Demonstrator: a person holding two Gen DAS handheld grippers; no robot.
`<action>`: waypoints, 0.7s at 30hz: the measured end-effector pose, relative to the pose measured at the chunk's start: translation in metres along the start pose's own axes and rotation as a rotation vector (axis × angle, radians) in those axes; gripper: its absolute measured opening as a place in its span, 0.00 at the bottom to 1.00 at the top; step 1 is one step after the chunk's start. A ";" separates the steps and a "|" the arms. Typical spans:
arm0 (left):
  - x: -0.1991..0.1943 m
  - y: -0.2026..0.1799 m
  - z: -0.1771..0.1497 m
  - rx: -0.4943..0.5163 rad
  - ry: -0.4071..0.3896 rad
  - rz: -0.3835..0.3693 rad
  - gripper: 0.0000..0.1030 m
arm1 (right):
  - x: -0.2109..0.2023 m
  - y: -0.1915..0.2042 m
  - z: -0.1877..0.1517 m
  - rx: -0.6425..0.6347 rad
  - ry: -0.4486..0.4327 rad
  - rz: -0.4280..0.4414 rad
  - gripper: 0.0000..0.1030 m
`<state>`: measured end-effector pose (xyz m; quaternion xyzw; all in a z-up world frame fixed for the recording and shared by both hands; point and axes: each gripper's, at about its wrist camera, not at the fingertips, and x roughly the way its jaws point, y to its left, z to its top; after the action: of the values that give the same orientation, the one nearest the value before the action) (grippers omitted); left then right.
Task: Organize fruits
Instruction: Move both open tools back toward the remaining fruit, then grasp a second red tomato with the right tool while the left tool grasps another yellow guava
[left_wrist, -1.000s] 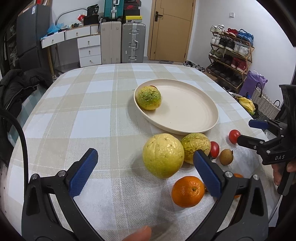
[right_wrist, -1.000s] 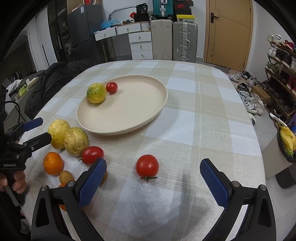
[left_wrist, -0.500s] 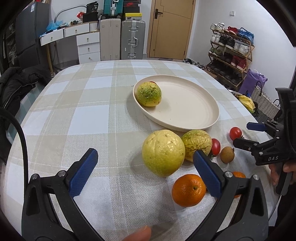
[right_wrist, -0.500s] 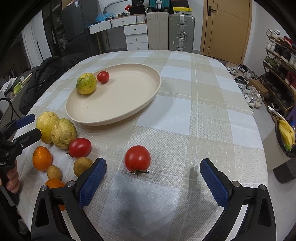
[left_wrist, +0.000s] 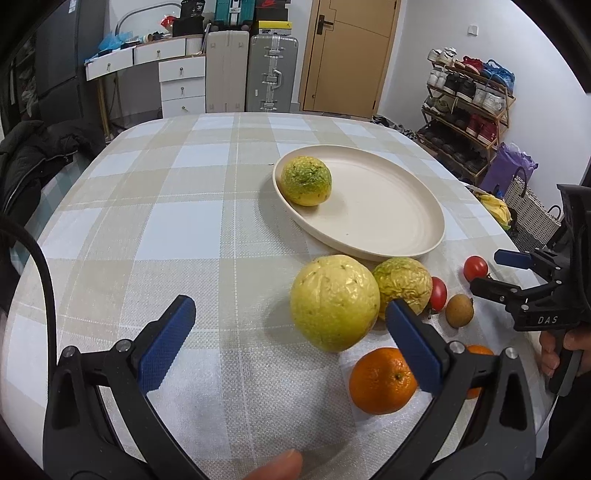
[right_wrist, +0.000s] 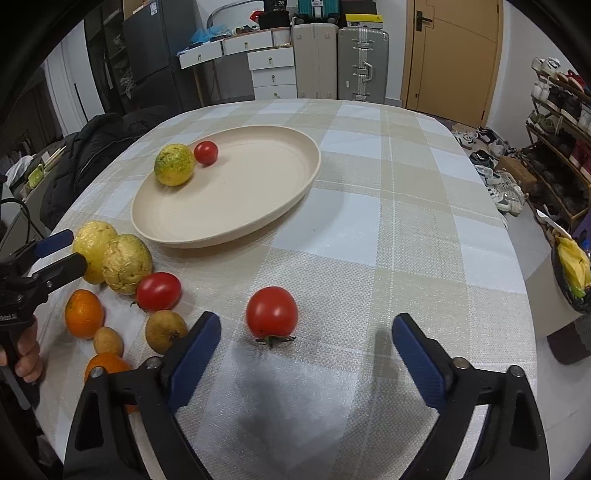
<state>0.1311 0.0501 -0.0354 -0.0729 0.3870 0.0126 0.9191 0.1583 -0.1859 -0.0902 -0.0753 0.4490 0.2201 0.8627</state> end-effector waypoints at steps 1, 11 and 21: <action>0.000 0.000 0.000 0.000 0.001 0.000 1.00 | 0.000 0.000 0.000 -0.001 0.002 0.004 0.82; 0.001 -0.004 -0.002 0.024 0.002 0.001 1.00 | 0.000 0.006 -0.002 -0.030 0.005 0.048 0.57; -0.001 -0.006 -0.001 0.036 -0.015 -0.012 0.99 | -0.003 0.009 -0.004 -0.034 -0.010 0.064 0.30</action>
<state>0.1298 0.0441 -0.0350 -0.0587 0.3800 0.0007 0.9231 0.1497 -0.1801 -0.0892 -0.0743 0.4431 0.2553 0.8561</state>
